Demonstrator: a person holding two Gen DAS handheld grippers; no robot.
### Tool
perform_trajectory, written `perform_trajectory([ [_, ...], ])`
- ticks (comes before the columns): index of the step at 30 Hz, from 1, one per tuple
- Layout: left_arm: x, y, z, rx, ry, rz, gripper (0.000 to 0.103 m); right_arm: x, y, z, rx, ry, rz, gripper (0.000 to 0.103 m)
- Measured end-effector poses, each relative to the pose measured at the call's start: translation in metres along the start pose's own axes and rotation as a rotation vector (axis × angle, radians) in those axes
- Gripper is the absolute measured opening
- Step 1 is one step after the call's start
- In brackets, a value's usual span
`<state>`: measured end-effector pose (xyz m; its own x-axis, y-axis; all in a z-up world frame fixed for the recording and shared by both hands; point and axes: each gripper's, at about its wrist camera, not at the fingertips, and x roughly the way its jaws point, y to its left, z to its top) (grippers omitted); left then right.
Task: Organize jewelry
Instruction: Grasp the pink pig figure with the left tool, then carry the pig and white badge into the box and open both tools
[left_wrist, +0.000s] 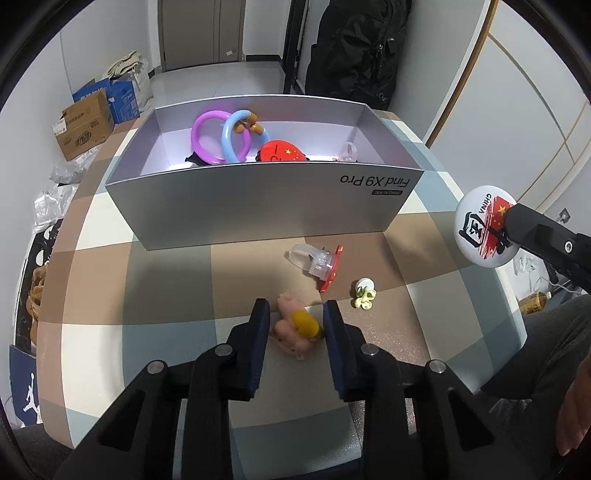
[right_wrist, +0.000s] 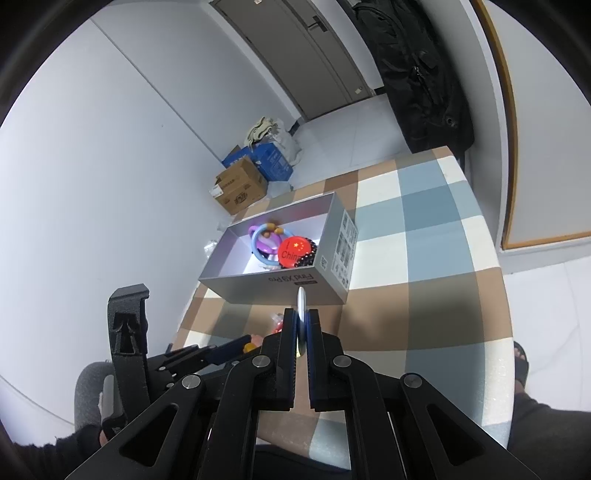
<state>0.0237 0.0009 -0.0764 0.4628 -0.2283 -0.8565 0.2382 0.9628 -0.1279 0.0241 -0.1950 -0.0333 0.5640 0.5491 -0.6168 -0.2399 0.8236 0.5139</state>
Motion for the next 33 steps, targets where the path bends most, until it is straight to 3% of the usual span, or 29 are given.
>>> perform_trajectory([
  [18, -0.017, 0.011, 0.011, -0.049, -0.03, -0.08, 0.021, 0.009, 0.012, 0.003, -0.021, 0.008, 0.012, 0.004],
  [33, -0.037, 0.024, 0.048, -0.127, -0.154, -0.153, 0.021, 0.016, 0.027, 0.033, -0.018, -0.019, 0.101, 0.004],
])
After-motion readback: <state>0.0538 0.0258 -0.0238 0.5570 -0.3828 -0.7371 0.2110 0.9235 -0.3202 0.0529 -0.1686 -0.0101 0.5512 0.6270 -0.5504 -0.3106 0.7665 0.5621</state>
